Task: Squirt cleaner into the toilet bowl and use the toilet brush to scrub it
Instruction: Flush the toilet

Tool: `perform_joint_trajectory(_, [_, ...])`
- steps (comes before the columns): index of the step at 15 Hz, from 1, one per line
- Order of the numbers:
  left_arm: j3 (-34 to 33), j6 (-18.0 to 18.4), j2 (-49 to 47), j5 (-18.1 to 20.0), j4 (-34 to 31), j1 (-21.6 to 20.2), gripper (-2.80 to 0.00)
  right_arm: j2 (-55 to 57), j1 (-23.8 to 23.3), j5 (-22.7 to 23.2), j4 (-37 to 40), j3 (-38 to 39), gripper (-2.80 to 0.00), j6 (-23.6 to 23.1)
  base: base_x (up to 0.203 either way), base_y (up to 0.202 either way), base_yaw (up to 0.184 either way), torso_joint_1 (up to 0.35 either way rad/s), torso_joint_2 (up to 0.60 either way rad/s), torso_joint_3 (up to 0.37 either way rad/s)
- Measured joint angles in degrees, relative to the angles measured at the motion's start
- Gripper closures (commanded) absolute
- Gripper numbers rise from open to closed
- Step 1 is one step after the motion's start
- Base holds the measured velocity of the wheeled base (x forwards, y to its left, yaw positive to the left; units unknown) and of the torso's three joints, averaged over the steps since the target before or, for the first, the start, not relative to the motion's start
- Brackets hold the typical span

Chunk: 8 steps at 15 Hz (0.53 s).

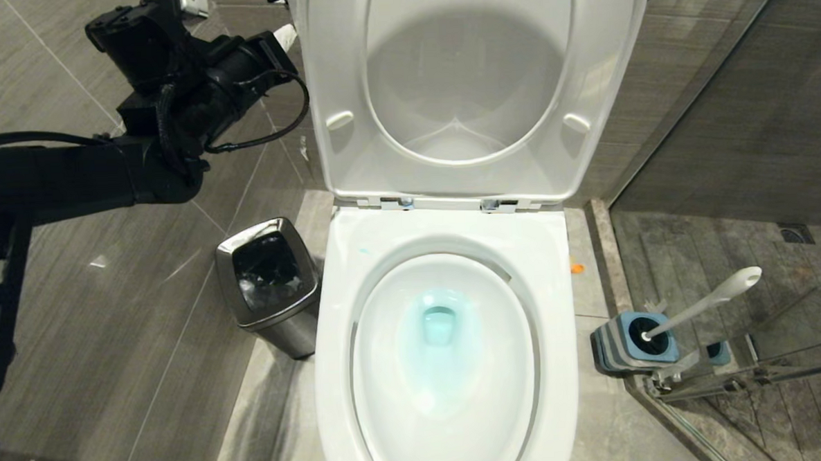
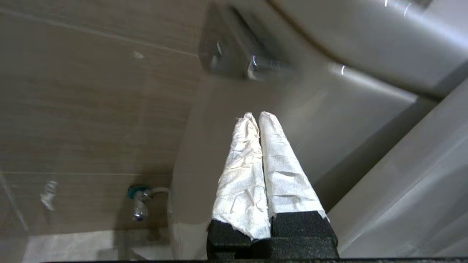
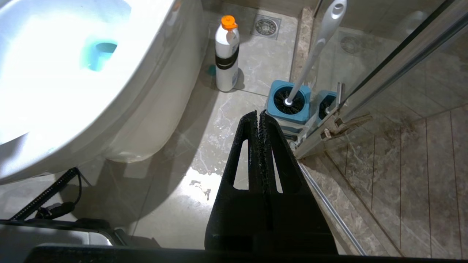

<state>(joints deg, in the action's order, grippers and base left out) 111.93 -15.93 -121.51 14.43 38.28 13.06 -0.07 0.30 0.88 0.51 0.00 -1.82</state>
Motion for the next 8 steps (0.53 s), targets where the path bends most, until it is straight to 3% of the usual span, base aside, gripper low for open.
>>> perform_joint_trajectory(6, [-0.3, 1.2, 3.1, -0.2, -4.7, -2.0, 0.00, 0.0, 0.0, 0.0, 0.0, 0.0, 0.00, 0.0, 0.000, 0.000, 0.000, 0.000, 0.00, 0.000])
perform_joint_trajectory(8, [-0.5, 3.0, 5.1, -0.2, -9.2, -3.5, 0.00, 0.0, 0.0, 0.0, 0.0, 0.0, 0.00, 0.0, 0.000, 0.000, 0.000, 0.000, 0.00, 0.000])
